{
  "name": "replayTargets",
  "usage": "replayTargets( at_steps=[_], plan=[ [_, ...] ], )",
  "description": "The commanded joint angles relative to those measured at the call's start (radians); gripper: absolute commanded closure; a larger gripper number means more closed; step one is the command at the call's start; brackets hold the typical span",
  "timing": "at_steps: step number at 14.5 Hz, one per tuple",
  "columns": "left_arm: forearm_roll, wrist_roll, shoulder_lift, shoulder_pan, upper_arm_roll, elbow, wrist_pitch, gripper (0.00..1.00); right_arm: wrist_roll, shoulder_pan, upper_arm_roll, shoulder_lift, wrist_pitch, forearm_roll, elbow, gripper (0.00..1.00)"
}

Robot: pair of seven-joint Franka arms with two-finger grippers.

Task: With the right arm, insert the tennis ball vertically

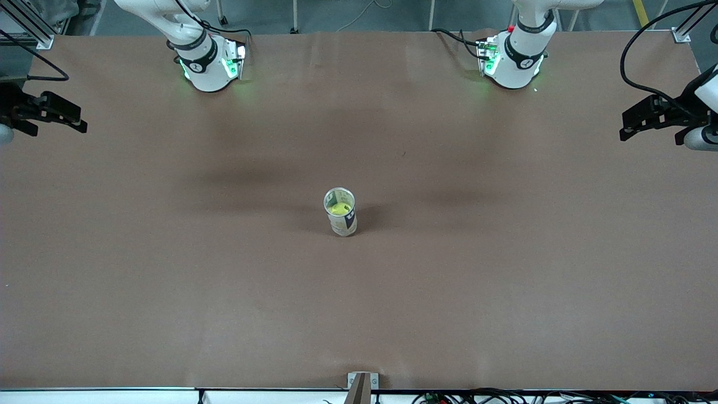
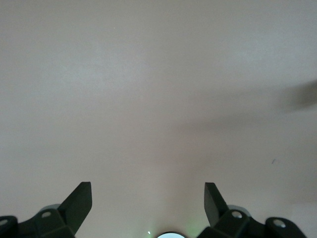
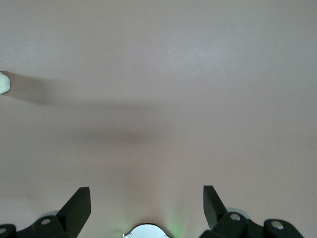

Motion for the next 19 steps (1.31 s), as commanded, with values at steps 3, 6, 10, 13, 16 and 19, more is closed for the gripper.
replayTargets(
  at_steps=[3, 6, 10, 13, 16, 19],
  plan=[
    [-0.011, -0.002, -0.021, -0.014, -0.016, -0.028, 0.012, 0.0, 0.002, 0.004, 0.008, -0.06, 0.02, -0.012, -0.043, 0.0],
    [-0.011, -0.008, -0.046, -0.009, -0.033, -0.077, 0.061, 0.0, 0.001, 0.004, 0.011, -0.086, 0.014, -0.012, -0.04, 0.0],
    [-0.013, -0.075, -0.064, -0.012, -0.042, -0.118, 0.092, 0.0, -0.007, 0.004, 0.011, -0.092, 0.015, -0.011, -0.04, 0.0],
    [-0.014, -0.121, -0.064, -0.008, -0.047, -0.12, 0.092, 0.0, -0.008, 0.003, 0.009, -0.092, 0.007, -0.011, -0.04, 0.0],
    [-0.016, -0.167, -0.064, -0.005, -0.047, -0.115, 0.094, 0.0, -0.008, 0.003, 0.009, -0.09, 0.007, -0.009, -0.043, 0.0],
    [-0.016, -0.175, -0.063, -0.003, -0.041, -0.114, 0.094, 0.0, -0.008, 0.006, 0.011, -0.09, 0.006, -0.009, -0.043, 0.0]
  ],
)
